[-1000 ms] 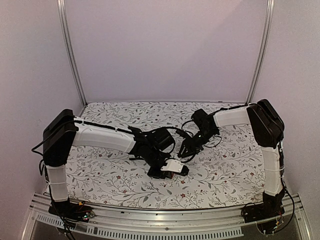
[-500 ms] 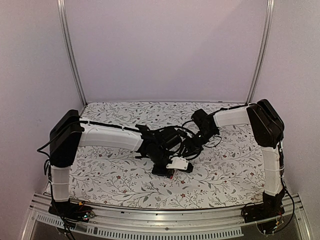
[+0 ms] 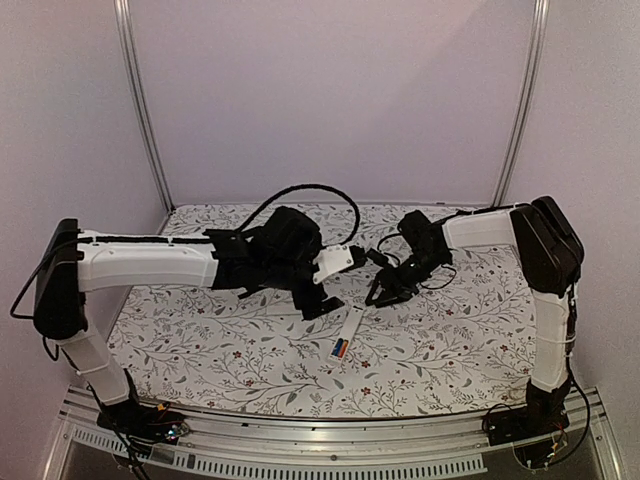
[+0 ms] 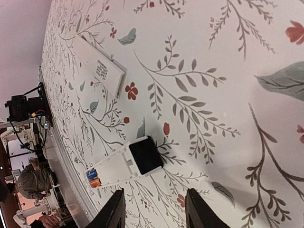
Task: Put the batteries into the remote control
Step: Adjust the remote control without the battery cover at the center of the board.
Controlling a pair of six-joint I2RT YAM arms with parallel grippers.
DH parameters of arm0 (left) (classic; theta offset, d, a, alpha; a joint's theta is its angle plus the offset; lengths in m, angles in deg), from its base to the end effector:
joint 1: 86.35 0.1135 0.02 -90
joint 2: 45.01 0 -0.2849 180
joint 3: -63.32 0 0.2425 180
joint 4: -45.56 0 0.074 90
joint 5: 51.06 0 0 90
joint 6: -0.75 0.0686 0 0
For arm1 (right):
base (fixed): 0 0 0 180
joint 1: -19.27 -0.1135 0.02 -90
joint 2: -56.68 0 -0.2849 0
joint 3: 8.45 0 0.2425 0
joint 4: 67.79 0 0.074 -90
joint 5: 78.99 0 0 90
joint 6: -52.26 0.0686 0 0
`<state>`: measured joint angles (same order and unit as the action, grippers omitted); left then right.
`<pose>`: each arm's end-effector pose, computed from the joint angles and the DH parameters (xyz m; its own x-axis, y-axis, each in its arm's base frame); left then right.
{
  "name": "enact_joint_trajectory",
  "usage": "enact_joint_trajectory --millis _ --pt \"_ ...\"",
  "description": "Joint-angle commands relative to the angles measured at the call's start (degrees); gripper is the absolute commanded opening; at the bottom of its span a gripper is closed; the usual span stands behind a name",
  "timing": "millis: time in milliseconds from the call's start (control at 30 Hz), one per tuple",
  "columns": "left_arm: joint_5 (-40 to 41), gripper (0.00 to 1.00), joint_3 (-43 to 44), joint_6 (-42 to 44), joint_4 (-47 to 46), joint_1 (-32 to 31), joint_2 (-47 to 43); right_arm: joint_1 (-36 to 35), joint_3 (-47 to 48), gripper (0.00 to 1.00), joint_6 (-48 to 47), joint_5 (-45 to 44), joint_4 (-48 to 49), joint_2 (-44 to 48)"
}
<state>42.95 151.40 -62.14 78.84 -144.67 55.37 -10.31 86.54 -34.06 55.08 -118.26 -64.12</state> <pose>0.2183 -0.3446 0.2403 0.0413 0.7987 -0.6003 0.9037 0.2264 0.3634 0.3360 0.2456 0.1329 -0.8751 -0.4437 -0.1933 -0.4429 0.5731 0.6895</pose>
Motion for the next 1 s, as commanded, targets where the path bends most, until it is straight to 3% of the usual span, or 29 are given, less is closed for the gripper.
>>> enact_joint_trajectory --millis 0,67,167,300,433,633,967 --pt "5.3 1.00 -7.2 -21.2 -12.2 4.7 -5.3 1.3 -1.2 0.45 1.6 -0.9 3.0 4.9" --pt "7.3 1.00 -6.7 -27.9 -8.3 5.4 -3.8 2.0 -0.8 0.46 2.6 -1.0 4.3 5.1" --pt "0.4 1.00 -3.0 -30.4 0.8 6.4 0.6 2.4 -0.3 0.49 3.9 -1.9 5.8 5.4" --pt "-3.0 0.99 -7.1 -34.3 -3.1 6.3 -0.8 2.5 -0.6 0.52 4.1 -3.7 6.4 7.3" --pt "-11.5 0.99 -7.0 -32.6 -1.0 5.8 0.0 2.8 -0.5 0.53 3.8 -4.5 6.6 8.0" --pt "-5.4 1.00 -3.8 -33.9 3.7 -0.2 5.1 2.8 2.1 0.53 5.5 -2.0 8.9 5.2" --pt "1.1 1.00 5.2 -37.5 8.4 -4.6 15.0 3.0 0.8 0.52 6.4 -3.0 9.3 6.6"
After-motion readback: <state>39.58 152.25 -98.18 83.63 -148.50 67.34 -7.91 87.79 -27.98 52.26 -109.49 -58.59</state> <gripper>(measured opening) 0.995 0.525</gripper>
